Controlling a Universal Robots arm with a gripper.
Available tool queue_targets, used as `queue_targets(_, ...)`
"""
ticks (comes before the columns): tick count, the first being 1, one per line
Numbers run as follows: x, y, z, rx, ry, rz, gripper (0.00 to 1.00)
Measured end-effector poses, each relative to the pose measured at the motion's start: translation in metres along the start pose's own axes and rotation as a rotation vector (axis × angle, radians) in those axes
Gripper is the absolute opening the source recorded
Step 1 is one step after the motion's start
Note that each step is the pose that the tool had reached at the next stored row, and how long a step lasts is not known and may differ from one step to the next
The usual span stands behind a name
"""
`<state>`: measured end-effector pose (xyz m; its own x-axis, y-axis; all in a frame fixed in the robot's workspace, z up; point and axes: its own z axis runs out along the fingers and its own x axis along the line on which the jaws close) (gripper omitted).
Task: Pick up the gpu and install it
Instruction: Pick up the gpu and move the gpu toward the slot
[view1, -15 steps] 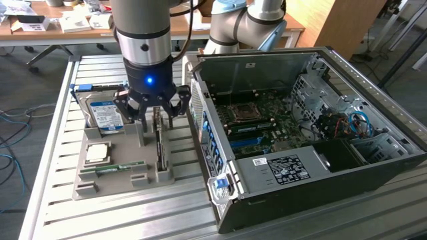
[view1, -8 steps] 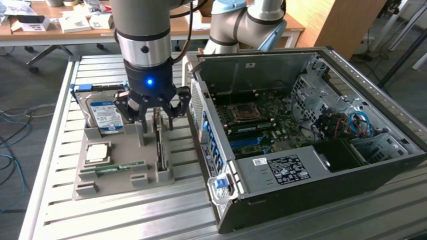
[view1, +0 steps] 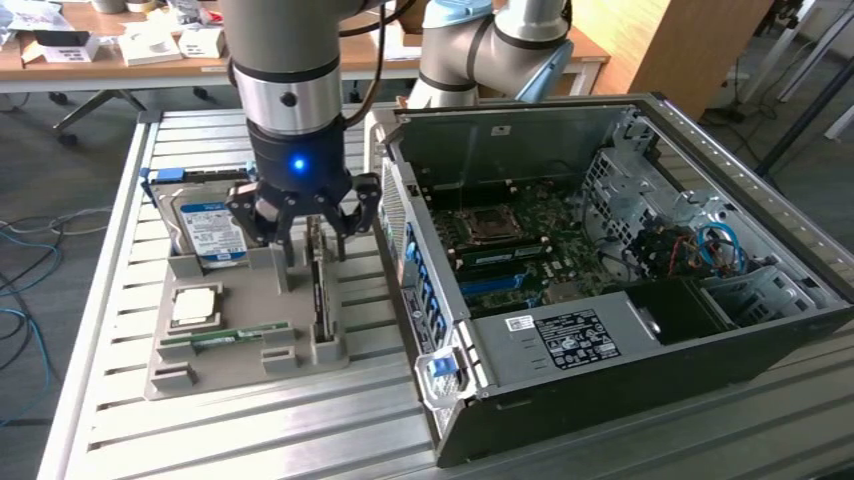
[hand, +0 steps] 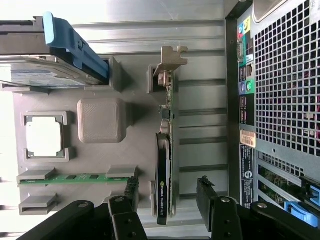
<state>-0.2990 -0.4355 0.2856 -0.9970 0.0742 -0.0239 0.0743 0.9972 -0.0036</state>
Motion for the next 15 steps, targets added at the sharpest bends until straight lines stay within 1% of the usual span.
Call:
queue_targets(5, 0.0, 0.0, 0.0033, 0.0001, 0.0001, 0.0, 0.59)
queue_targets(15, 0.001, 0.0, 0.0169, 0.0001, 0.0001, 0.0, 0.59)
